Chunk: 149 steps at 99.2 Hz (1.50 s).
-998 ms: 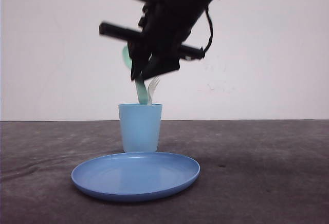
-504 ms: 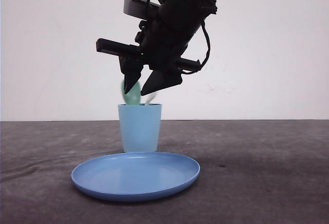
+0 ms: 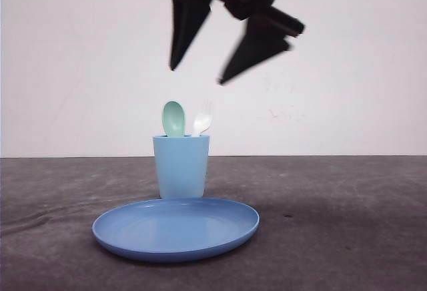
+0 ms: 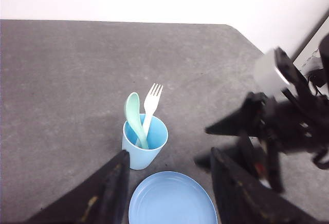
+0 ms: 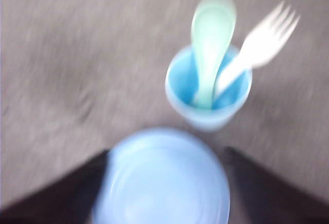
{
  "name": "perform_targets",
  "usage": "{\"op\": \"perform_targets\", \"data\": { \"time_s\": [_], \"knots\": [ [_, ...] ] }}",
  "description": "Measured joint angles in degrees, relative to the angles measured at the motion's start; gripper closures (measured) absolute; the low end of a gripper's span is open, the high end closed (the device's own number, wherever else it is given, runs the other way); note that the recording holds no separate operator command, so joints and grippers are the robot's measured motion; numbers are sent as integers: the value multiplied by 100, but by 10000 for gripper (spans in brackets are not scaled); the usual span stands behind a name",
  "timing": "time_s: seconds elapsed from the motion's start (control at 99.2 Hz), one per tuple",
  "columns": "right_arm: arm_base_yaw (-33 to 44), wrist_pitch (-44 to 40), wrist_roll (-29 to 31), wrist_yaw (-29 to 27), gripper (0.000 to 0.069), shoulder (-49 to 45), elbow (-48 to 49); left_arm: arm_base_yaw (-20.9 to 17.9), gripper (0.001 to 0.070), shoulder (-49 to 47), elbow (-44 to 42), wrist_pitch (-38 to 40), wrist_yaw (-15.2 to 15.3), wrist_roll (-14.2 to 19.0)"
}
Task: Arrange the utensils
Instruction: 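Carry the spoon with the right gripper and drop it into the cup, then lower the right gripper around the blue cup and close on it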
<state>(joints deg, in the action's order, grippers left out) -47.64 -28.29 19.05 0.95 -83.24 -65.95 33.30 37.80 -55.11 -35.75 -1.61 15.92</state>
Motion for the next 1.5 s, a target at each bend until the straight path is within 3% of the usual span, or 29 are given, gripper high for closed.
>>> {"op": "perform_targets", "data": {
  "time_s": [0.04, 0.242, 0.978, 1.503],
  "knots": [
    [-7, -225, 72, 98, 8, 31, 0, 0, 412, 0, 0, 0, 0, 0],
    [-57, -769, 225, 63, 10, -35, 0, 0, 412, 0, 0, 0, 0, 22],
    [319, 1486, 417, -116, 10, -1709, 0, 0, 412, 0, 0, 22, -2, 129],
    [424, 1523, 214, -122, 11, -2511, -872, 0, 412, 0, 0, 39, -2, 129]
  ]
}}
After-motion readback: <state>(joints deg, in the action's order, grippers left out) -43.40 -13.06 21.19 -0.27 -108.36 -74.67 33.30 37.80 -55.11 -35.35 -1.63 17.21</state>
